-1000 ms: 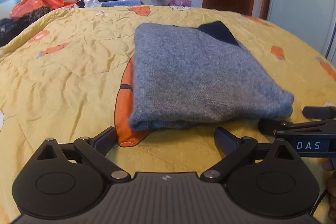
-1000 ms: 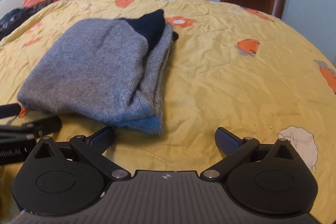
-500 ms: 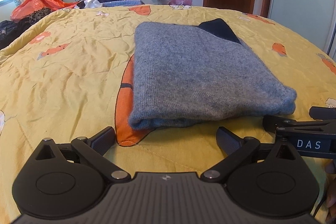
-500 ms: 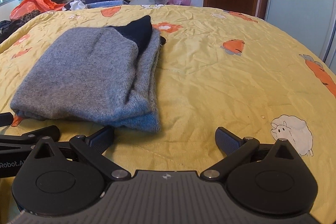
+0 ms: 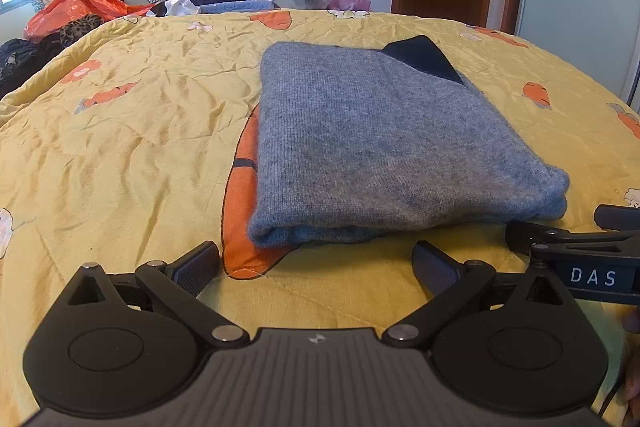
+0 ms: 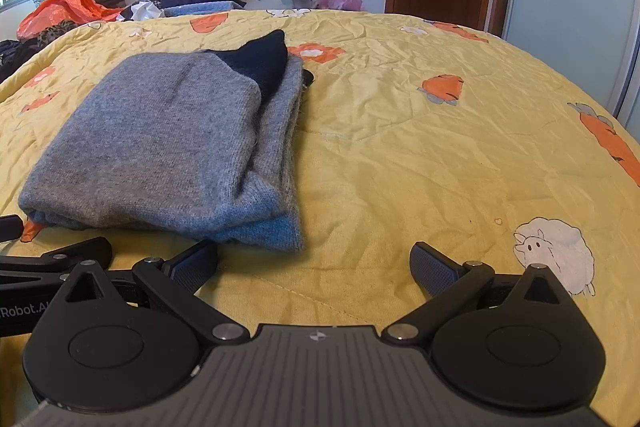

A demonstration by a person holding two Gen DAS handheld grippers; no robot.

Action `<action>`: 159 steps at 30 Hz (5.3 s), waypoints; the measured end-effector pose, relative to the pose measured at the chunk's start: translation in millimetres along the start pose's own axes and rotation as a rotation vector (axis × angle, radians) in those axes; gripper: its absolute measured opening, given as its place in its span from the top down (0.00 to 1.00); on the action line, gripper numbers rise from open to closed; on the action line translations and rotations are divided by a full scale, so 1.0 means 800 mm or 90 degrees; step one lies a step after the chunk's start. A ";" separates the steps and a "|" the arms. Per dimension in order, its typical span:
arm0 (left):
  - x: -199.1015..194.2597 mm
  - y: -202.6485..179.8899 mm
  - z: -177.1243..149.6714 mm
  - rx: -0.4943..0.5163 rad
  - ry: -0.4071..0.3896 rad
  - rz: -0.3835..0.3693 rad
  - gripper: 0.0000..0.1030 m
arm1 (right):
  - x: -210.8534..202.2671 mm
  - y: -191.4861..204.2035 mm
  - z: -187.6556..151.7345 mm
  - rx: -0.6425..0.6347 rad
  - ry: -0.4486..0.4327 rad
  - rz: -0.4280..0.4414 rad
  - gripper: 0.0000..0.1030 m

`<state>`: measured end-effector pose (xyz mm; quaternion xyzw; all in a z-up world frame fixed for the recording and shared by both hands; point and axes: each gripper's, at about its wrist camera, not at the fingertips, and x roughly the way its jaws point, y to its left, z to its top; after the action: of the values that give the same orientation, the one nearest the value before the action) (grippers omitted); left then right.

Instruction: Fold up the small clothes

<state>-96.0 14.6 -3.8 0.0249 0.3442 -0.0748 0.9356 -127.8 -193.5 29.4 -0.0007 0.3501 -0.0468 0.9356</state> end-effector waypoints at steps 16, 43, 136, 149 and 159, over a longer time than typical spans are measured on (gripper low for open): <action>0.000 0.000 0.000 0.000 0.000 0.000 0.00 | 0.000 0.000 0.000 0.000 0.000 0.000 0.00; -0.002 0.002 -0.001 -0.004 -0.002 0.004 0.00 | 0.000 -0.001 0.000 0.000 0.000 0.001 0.00; -0.006 -0.007 0.004 -0.049 0.043 0.045 0.00 | -0.002 -0.001 -0.001 -0.001 0.002 0.002 0.00; -0.072 -0.015 0.028 -0.028 0.003 0.042 0.00 | -0.066 -0.022 0.029 -0.009 0.010 0.075 0.00; -0.091 0.039 0.038 -0.047 0.033 0.089 0.00 | -0.036 -0.060 0.068 0.054 0.041 0.114 0.00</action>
<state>-126.4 51.2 66.5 0.0161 0.3680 0.0046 0.9297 -118.3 -240.3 91.1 0.0721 0.3759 0.0222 0.9236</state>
